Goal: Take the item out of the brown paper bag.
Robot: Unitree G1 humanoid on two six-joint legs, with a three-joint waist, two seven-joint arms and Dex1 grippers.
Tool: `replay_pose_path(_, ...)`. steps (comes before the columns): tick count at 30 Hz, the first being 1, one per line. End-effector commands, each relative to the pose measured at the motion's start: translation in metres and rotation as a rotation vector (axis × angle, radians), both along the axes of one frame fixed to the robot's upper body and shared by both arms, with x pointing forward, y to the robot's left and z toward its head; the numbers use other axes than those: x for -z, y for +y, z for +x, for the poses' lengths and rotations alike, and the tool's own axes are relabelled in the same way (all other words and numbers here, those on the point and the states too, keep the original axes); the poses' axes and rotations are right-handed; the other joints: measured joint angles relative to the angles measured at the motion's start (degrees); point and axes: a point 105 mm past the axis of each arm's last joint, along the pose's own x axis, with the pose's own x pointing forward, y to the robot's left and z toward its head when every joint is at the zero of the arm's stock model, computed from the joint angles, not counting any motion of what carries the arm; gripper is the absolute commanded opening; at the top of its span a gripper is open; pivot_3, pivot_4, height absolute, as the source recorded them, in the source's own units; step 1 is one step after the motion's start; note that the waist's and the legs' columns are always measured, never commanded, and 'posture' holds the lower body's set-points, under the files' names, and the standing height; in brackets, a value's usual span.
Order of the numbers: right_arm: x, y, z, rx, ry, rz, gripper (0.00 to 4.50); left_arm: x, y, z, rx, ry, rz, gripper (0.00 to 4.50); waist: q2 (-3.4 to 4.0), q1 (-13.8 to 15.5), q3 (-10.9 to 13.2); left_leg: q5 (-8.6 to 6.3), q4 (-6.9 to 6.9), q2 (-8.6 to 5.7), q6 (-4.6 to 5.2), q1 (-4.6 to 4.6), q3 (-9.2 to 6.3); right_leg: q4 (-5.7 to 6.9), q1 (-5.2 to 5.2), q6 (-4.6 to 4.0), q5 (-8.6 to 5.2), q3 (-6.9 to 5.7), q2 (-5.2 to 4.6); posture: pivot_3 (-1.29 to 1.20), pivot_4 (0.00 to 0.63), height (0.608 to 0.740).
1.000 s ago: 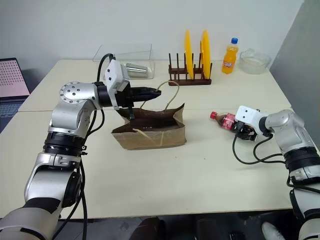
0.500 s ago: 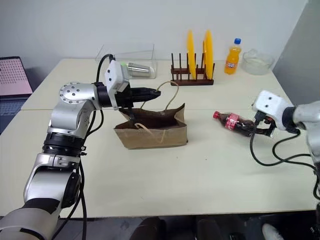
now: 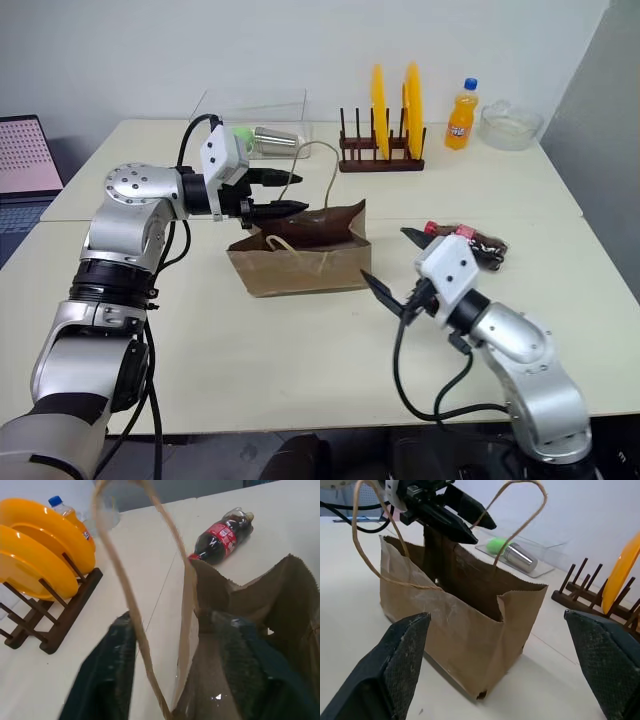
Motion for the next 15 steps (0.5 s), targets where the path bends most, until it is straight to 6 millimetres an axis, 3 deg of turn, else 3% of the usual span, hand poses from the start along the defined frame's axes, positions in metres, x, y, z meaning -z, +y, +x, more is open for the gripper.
replay_pose_path(1,-0.007,0.006,0.000,-0.016,-0.062,0.005,4.50,-0.026,0.007,-0.008,-0.008,-0.079,-0.011,3.76,0.00,-0.1,0.0,0.00,-0.01,0.01,0.00,0.00,-0.01,0.01,0.00,0.00,0.00,-0.01,0.01,0.00,0.150,0.740)
replay_pose_path(3,-0.005,0.006,0.000,-0.027,-0.068,-0.008,4.50,-0.032,0.012,-0.009,-0.041,-0.105,-0.032,4.45,0.00,-0.1,0.0,0.00,-0.02,0.01,0.01,-0.01,-0.01,0.00,-0.01,0.00,0.00,-0.01,0.02,0.00,0.150,0.740)
replay_pose_path(7,-0.004,0.004,0.003,-0.046,-0.069,-0.011,4.50,-0.044,0.028,-0.020,-0.116,-0.144,-0.088,4.48,0.00,-0.2,0.0,-0.01,-0.02,0.01,0.01,0.00,0.00,-0.01,-0.01,0.00,0.00,0.01,0.01,0.00,0.150,0.740)
replay_pose_path(11,-0.005,0.000,0.005,-0.060,-0.076,-0.004,4.50,-0.055,0.049,-0.036,-0.275,-0.130,-0.257,4.48,0.00,-0.3,0.0,-0.01,-0.05,0.05,0.02,0.03,-0.02,0.01,-0.01,0.00,0.00,0.01,0.01,0.00,0.150,0.740)
replay_pose_path(15,-0.010,-0.011,0.007,-0.030,-0.093,0.022,4.50,-0.031,0.084,-0.057,-0.532,-0.129,-0.356,4.48,0.00,-0.3,0.0,-0.02,-0.05,0.05,0.01,0.08,0.00,0.00,0.02,0.00,0.00,0.09,0.00,0.00,0.150,0.740)
